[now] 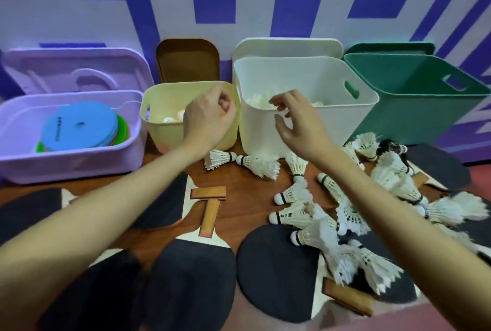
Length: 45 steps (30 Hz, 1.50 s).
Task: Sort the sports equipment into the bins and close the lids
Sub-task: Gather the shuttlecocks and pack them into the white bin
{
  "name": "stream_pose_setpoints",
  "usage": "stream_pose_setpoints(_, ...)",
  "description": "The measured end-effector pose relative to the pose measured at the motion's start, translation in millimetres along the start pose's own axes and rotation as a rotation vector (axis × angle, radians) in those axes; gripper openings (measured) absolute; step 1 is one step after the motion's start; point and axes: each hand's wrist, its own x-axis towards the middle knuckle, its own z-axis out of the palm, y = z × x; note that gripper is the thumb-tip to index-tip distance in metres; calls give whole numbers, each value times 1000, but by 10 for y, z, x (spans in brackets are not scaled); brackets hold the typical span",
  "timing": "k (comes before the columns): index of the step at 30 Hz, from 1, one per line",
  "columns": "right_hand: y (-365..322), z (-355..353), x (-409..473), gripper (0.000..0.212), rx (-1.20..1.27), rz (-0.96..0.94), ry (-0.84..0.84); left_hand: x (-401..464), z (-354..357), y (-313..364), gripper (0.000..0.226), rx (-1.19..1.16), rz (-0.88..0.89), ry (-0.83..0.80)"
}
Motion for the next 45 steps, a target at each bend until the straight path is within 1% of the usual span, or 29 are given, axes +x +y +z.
stream_pose_setpoints(3, -85, 111, -276, 28, 25, 43, -91, -268, 58, -194, 12, 54, -145, -148)
stream_pose_setpoints(5, -84, 202, -418, 31, 14, 107, -153, -380, 119, -322, 20, 90, -285, -258)
stream_pose_setpoints(7, -57, 302, -529, 36, -1, 227, -214, -447, 187, -447, 32, 88, -428, -335)
stream_pose_setpoints(9, -20, 409, -601, 45, -8, 387, -282, -500, 248, -557, 44, 97, -529, -371)
stream_pose_setpoints(11, 28, 528, -634, 52, -22, 510, -343, -555, 305, -652, 57, 157, -595, -422)
stream_pose_setpoints(14, 87, 668, -595, 59, -95, 601, -396, -598, 364, -764, 71, 229, -666, -502)
stream_pose_setpoints(16, 114, 737, -538, 67, -148, 654, -443, -601, 394, -832, 78, 230, -703, -535)
stream_pose_setpoints(18, 123, 803, -482, 70, -161, 715, -475, -602, 430, -883, 81, 213, -717, -547)
stream_pose_setpoints(21, 107, 911, -424, 65, -174, 764, -460, -612, 484, -916, 81, 192, -723, -552)
stream_pose_setpoints(24, 75, 966, -396, 60, -187, 807, -401, -613, 547, -898, 76, 164, -723, -521)
stream_pose_setpoints(29, 133, 983, -310, 42, -21, 907, -277, -612, 582, -901, 73, 85, -745, -456)
stream_pose_setpoints(33, 153, 915, -302, 35, 60, 908, -215, -624, 464, -855, 67, -8, -697, -375)
stream_pose_setpoints(36, 114, 768, -350, 33, 119, 827, -136, -657, 276, -794, 63, -116, -601, -268)
stream_pose_setpoints(38, 50, 630, -395, 32, 179, 734, -61, -687, 150, -775, 59, -226, -542, -214)
stream_pose_setpoints(41, -110, 399, -473, 32, 175, 568, 62, -746, -12, -745, 55, -350, -468, -183)
stream_pose_setpoints(43, -240, 263, -511, 35, 179, 449, 139, -785, -90, -715, 55, -375, -420, -180)
stream_pose_setpoints(45, -381, 157, -513, 41, 212, 330, 199, -811, -148, -675, 55, -337, -349, -217)
